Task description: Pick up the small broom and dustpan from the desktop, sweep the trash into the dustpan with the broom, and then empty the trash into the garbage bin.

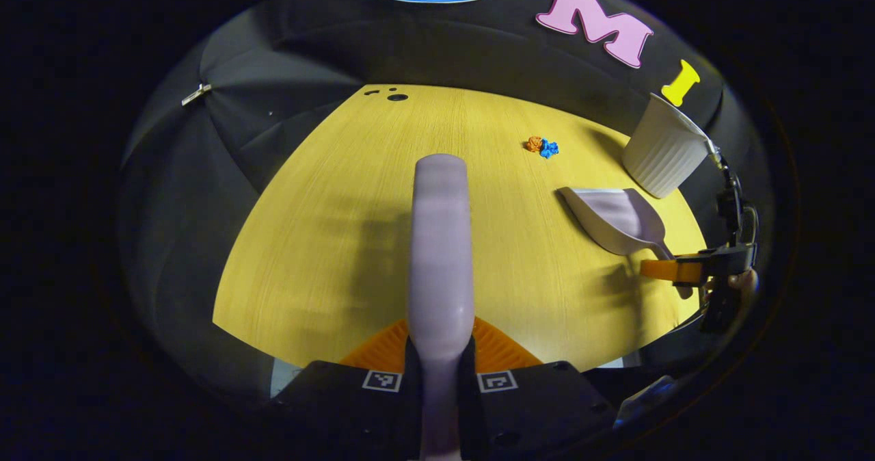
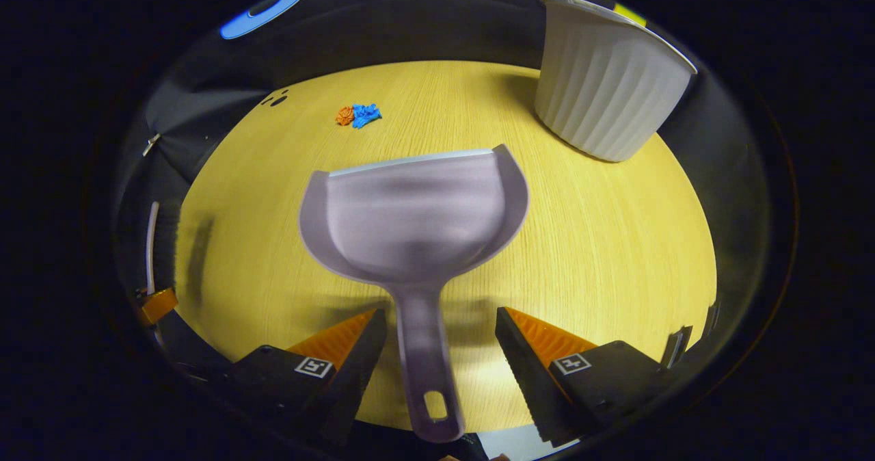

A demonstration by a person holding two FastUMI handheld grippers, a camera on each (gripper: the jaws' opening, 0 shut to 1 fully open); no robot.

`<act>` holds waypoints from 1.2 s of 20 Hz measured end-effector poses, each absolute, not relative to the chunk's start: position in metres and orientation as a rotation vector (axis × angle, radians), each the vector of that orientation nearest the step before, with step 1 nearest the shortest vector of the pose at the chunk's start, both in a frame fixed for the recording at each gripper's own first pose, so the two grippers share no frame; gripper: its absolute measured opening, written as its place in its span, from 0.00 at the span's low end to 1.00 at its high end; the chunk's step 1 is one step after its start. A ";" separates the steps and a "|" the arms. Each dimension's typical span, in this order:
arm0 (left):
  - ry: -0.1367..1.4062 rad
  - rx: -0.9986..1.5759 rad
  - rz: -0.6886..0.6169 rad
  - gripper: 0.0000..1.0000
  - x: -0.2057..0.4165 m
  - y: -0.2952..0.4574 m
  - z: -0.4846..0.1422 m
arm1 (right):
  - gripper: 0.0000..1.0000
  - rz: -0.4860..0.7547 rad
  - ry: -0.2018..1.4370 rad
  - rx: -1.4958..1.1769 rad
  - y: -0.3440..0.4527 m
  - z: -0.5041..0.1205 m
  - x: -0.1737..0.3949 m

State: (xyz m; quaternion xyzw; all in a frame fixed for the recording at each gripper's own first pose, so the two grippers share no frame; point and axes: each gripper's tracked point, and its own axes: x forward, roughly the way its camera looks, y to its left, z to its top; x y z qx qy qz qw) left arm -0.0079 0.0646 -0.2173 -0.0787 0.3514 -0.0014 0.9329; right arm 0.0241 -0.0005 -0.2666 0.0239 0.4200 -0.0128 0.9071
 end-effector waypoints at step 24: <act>0.854 0.019 -0.079 0.24 0.163 0.015 -0.195 | 0.36 0.278 0.966 -0.076 -0.012 -0.275 0.045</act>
